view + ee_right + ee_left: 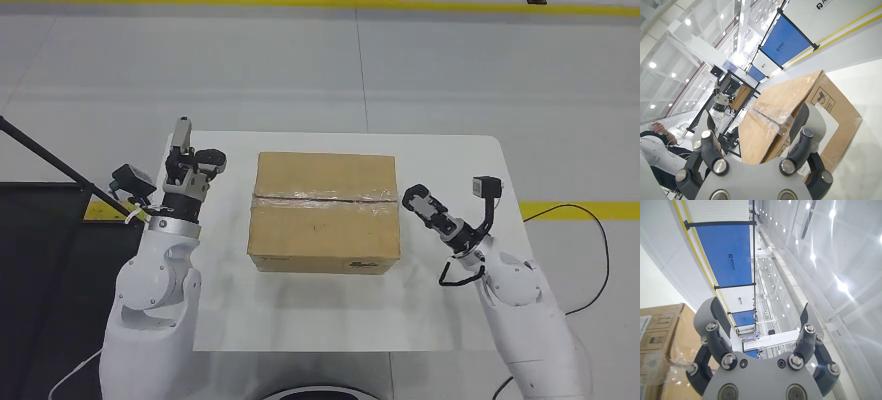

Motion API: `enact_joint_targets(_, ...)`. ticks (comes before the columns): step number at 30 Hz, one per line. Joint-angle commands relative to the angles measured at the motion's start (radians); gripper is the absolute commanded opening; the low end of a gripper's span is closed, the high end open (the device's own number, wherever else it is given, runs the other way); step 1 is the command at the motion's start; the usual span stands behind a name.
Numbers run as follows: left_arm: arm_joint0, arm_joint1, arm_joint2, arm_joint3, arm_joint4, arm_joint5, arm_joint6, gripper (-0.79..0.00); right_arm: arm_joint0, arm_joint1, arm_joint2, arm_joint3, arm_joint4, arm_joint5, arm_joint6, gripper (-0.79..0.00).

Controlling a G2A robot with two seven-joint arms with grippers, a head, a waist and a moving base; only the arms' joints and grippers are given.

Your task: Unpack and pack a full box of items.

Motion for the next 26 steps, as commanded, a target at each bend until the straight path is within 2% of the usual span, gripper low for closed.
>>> enact_joint_targets(1,0.002,0.002,-0.014,0.019,-0.01,-0.002,0.002,0.0,0.005,0.002,-0.003,0.013,0.024,-0.002,0.028,0.0)
enact_joint_targets(6,-0.001,0.005,-0.034,0.042,-0.031,0.0,-0.007,0.0,0.002,0.003,-0.018,0.012,0.016,-0.003,0.033,0.0)
enact_joint_targets(15,0.007,0.01,-0.036,0.032,-0.042,-0.002,-0.017,0.0,-0.013,0.006,-0.027,-0.009,-0.007,0.007,0.007,0.0)
enact_joint_targets(20,0.017,0.014,-0.048,0.025,-0.054,-0.008,-0.03,0.0,-0.044,0.011,0.026,-0.028,-0.041,0.016,-0.101,0.0)
enact_joint_targets(26,0.02,0.021,-0.086,0.018,-0.086,-0.009,-0.069,0.0,-0.085,0.015,0.093,-0.051,-0.148,0.097,-0.268,0.0)
